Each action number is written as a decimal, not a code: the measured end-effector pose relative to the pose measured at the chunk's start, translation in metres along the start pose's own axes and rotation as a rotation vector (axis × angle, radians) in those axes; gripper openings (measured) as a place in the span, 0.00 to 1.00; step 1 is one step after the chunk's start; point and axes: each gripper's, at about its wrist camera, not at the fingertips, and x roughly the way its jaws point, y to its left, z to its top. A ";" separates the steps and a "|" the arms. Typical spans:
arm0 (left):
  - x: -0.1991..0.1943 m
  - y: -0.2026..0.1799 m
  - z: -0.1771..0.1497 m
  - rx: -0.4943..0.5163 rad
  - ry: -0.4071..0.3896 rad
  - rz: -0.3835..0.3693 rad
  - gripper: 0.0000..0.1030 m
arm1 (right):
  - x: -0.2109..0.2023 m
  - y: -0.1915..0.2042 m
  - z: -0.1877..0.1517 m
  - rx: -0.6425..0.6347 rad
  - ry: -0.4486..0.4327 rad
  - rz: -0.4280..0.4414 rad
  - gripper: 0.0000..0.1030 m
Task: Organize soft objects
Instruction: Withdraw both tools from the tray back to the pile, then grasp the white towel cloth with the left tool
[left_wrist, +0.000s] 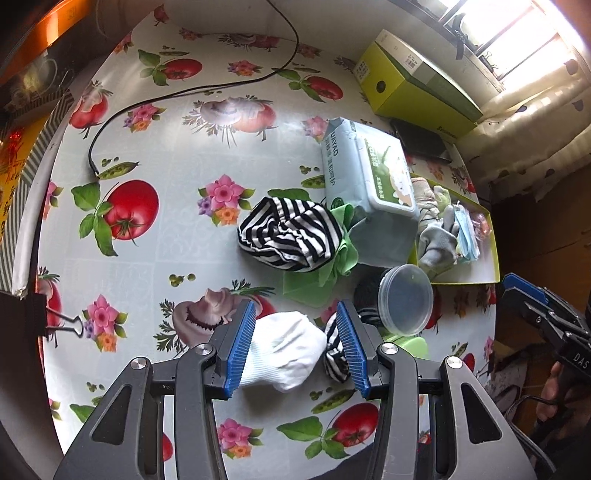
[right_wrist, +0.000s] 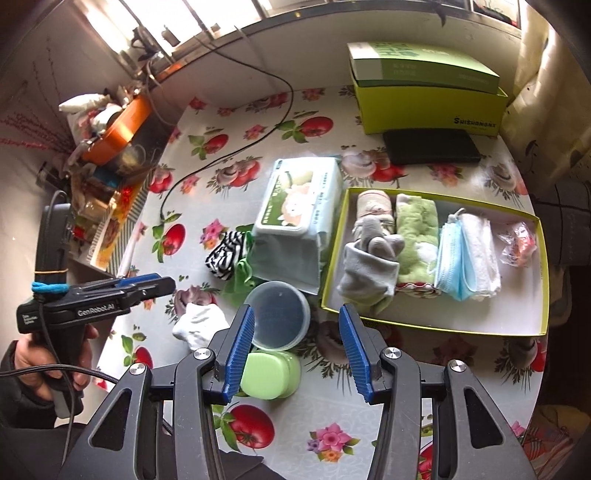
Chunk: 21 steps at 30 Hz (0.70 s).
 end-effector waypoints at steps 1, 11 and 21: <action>0.003 0.002 -0.003 0.000 0.007 0.003 0.46 | 0.001 0.002 0.000 -0.003 0.003 0.002 0.46; 0.037 0.008 -0.023 0.042 0.090 -0.001 0.51 | 0.009 0.019 0.001 -0.040 0.031 0.018 0.46; 0.073 0.002 -0.030 0.098 0.160 0.038 0.62 | 0.014 0.024 0.001 -0.047 0.051 0.020 0.46</action>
